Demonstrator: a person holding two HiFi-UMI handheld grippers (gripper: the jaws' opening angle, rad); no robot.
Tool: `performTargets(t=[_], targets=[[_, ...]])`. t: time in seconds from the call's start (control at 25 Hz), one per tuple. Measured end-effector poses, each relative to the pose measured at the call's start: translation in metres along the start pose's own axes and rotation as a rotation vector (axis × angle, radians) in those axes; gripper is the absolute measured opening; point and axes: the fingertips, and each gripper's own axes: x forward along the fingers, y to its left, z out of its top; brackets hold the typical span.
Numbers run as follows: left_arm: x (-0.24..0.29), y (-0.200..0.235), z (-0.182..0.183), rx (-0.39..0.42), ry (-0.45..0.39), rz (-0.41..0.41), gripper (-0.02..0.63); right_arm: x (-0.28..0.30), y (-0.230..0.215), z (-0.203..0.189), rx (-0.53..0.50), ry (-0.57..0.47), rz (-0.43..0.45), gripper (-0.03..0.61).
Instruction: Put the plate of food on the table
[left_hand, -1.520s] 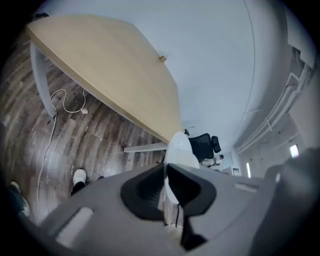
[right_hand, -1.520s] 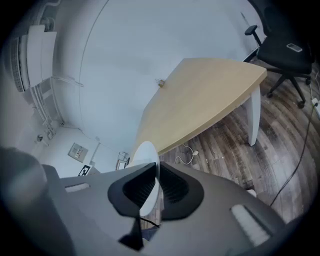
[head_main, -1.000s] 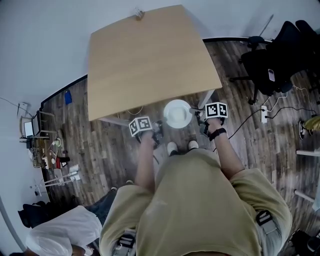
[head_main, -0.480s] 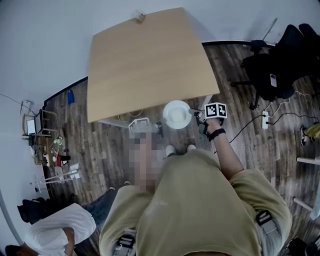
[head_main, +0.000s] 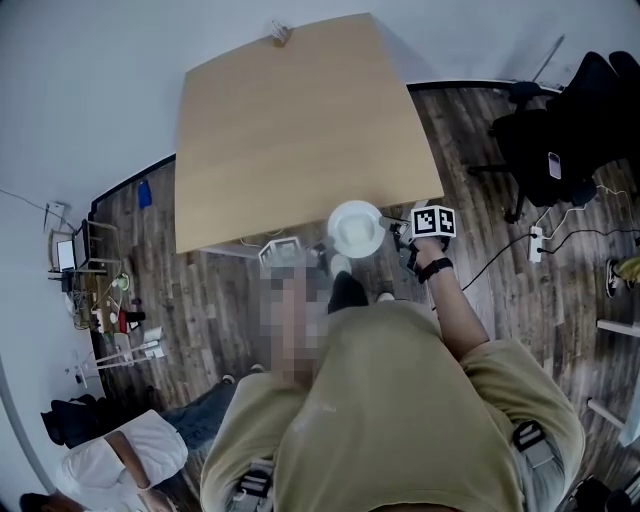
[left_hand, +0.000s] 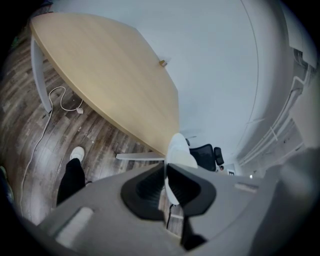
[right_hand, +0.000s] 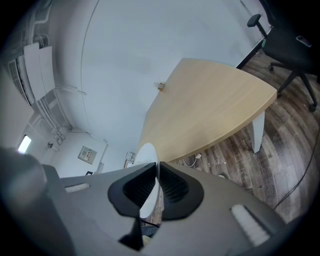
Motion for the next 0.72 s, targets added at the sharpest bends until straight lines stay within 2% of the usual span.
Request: performTargets(t=[0.72], targets=[[0.058, -0.004, 0.160, 0.045, 0.110, -0.049, 0.020, 0.084, 0.000, 0.132, 0.038, -0.101, -0.069, 0.028]])
